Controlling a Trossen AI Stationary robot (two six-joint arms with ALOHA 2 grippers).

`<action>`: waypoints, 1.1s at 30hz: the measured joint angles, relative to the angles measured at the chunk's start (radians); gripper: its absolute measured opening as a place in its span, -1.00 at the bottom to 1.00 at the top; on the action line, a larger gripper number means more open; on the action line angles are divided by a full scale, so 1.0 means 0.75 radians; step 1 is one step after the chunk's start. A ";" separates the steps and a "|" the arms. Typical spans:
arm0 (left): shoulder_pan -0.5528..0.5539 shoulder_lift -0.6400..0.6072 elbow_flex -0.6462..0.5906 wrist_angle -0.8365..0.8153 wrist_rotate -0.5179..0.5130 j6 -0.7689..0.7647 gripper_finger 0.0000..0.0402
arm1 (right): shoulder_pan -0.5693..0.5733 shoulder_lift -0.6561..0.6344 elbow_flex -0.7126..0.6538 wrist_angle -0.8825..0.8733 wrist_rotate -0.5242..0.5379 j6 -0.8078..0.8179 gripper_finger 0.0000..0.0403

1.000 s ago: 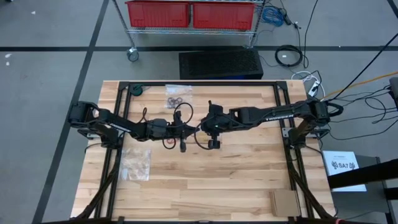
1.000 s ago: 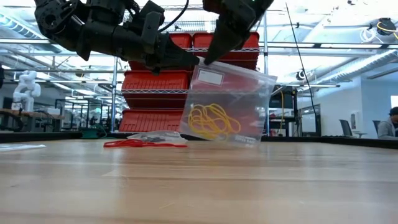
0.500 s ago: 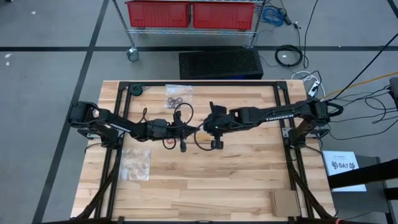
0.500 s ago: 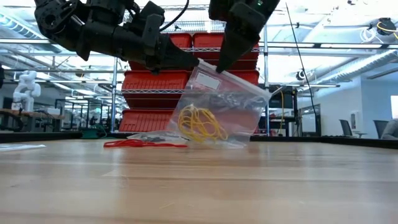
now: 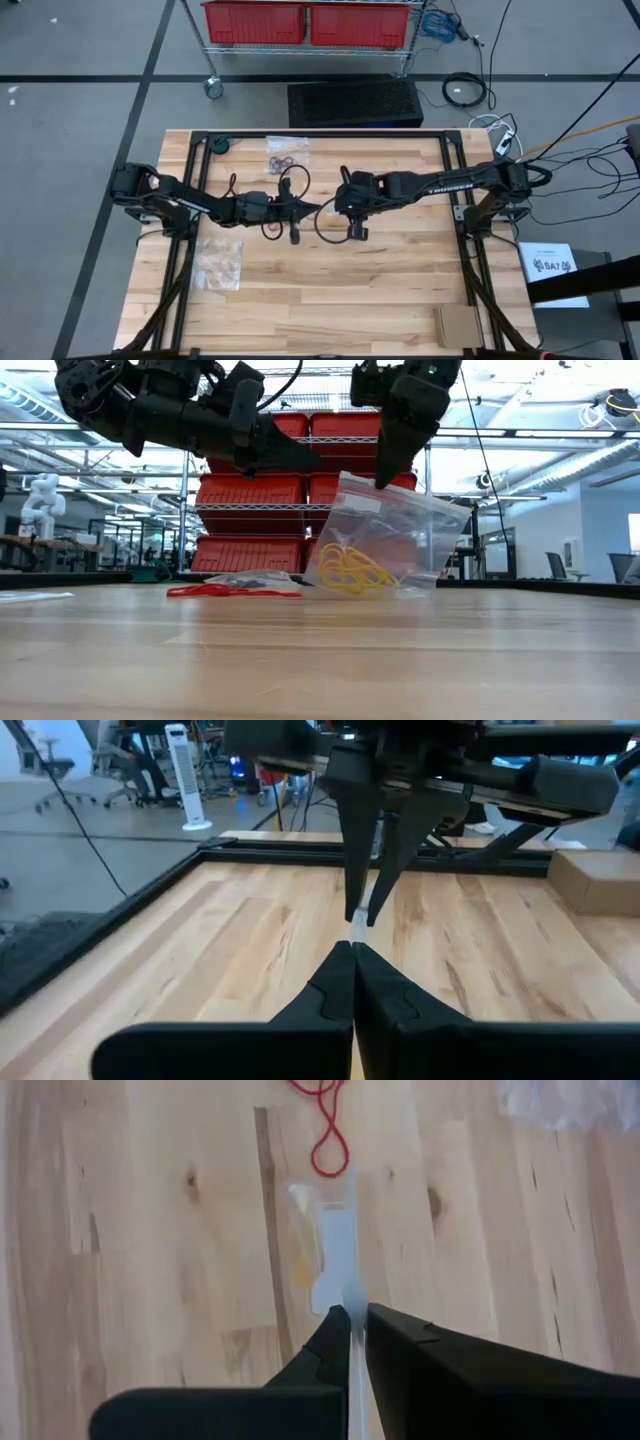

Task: Sort rubber bands
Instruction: Close the bottom right transparent zip bag

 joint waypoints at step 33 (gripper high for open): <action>0.015 0.109 0.174 -0.166 0.174 -0.025 -0.24 | 0.033 -0.024 0.002 0.088 -0.009 -0.046 -0.98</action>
